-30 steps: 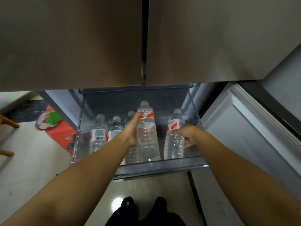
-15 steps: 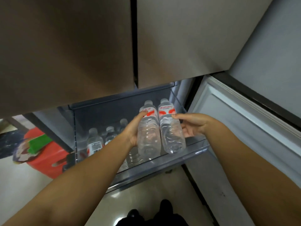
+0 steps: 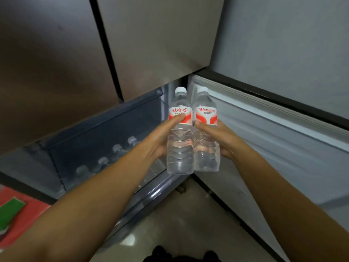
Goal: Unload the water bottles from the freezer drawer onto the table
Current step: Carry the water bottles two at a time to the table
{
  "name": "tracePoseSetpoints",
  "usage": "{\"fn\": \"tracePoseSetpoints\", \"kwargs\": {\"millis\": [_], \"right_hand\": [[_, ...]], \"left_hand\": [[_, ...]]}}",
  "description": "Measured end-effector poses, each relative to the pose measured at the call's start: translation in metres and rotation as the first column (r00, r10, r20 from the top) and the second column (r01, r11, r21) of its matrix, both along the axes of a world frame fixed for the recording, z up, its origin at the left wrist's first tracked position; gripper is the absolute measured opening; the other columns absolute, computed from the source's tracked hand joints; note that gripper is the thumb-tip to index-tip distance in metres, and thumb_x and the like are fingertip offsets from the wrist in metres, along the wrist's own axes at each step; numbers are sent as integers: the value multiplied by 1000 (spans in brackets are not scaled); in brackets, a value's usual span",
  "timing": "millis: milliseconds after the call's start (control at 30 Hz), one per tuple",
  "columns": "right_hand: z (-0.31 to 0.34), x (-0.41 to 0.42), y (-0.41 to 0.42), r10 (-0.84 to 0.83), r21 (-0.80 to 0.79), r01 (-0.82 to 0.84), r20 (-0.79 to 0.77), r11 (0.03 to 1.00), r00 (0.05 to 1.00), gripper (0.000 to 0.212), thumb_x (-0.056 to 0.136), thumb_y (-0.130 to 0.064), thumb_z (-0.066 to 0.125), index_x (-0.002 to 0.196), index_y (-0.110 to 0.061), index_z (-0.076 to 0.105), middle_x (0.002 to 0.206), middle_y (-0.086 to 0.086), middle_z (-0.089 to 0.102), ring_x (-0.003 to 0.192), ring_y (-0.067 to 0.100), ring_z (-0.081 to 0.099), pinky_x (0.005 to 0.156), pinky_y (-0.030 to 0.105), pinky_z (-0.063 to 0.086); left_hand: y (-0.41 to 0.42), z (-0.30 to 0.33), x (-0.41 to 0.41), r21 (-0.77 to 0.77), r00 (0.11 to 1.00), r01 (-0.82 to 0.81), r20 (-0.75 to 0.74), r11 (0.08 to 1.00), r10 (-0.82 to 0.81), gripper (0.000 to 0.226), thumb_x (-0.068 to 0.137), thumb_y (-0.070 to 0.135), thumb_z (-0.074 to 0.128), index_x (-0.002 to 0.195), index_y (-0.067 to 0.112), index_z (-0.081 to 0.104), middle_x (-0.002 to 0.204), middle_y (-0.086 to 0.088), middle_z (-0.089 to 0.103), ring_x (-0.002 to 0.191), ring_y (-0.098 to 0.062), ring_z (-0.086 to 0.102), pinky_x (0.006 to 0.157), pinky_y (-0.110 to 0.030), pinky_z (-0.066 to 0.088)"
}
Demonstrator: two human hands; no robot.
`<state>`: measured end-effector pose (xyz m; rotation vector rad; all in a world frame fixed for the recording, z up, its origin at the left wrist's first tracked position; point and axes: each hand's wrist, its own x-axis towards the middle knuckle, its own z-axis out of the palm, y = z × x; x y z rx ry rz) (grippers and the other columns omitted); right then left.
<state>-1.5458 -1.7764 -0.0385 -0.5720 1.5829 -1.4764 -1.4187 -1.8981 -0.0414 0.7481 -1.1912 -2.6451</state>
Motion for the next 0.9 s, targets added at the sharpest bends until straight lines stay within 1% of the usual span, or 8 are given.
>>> {"fn": "tracePoseSetpoints", "kwargs": {"millis": [133,233,367,467,600,667,767,900], "right_hand": [[-3,-5,40,-99,10,103,-200,995,975,47,77,-31,77,120,-20,60,110,5,72,101,24,70,89,47,55],[-8,-9,78,-202,-20,203,-224,979,953,42,82,-19,74,120,-18,57,108,3,71,95,18,70,76,29,58],[-26,-14,131,-258,-1,270,-295,963,920,58,76,-28,79,127,-22,51,113,-2,69,98,13,70,81,32,58],[-44,-14,181,-350,46,390,-355,920,867,66,77,-23,79,133,-22,43,112,-9,63,96,8,65,72,16,52],[-69,-11,254,-439,106,511,-385,853,812,66,77,-15,78,132,-19,41,105,-9,59,88,1,60,65,10,48],[-80,-10,292,-489,117,566,-381,816,785,66,76,-12,79,131,-16,42,106,-5,59,88,4,61,65,10,48],[-92,-5,341,-546,145,627,-371,765,752,67,74,-11,79,131,-14,43,112,3,61,98,17,62,79,22,53],[-104,7,413,-660,168,741,-356,651,661,69,74,-18,80,130,-20,41,107,-5,61,98,16,63,89,35,53]], "left_hand": [[25,-9,-21,-89,997,53,-53,995,-57,57,84,20,68,135,7,48,124,-21,62,108,-36,63,92,-49,52],[57,-14,-36,-159,997,72,-19,985,-76,54,86,17,68,135,12,47,122,-19,64,101,-33,67,88,-48,54],[98,-28,-51,-335,987,158,78,929,-140,55,83,22,72,133,17,49,120,-12,67,104,-29,68,90,-47,55],[140,-41,-56,-449,980,177,165,876,-113,46,83,24,72,126,18,57,114,-7,70,99,-24,70,89,-42,55],[196,-73,-58,-352,959,228,244,908,-146,40,84,22,70,121,9,60,101,-10,72,83,-22,70,80,-39,56],[222,-88,-60,-192,934,306,251,933,-255,36,87,26,66,118,7,61,87,-8,71,71,-20,68,70,-33,55],[262,-102,-65,-5,855,467,257,884,-450,46,82,39,71,118,12,61,85,-5,67,66,-17,67,64,-29,53],[333,-110,-84,-136,752,639,318,757,-578,63,74,37,79,128,14,53,108,-11,69,88,-25,69,70,-36,57]]}}
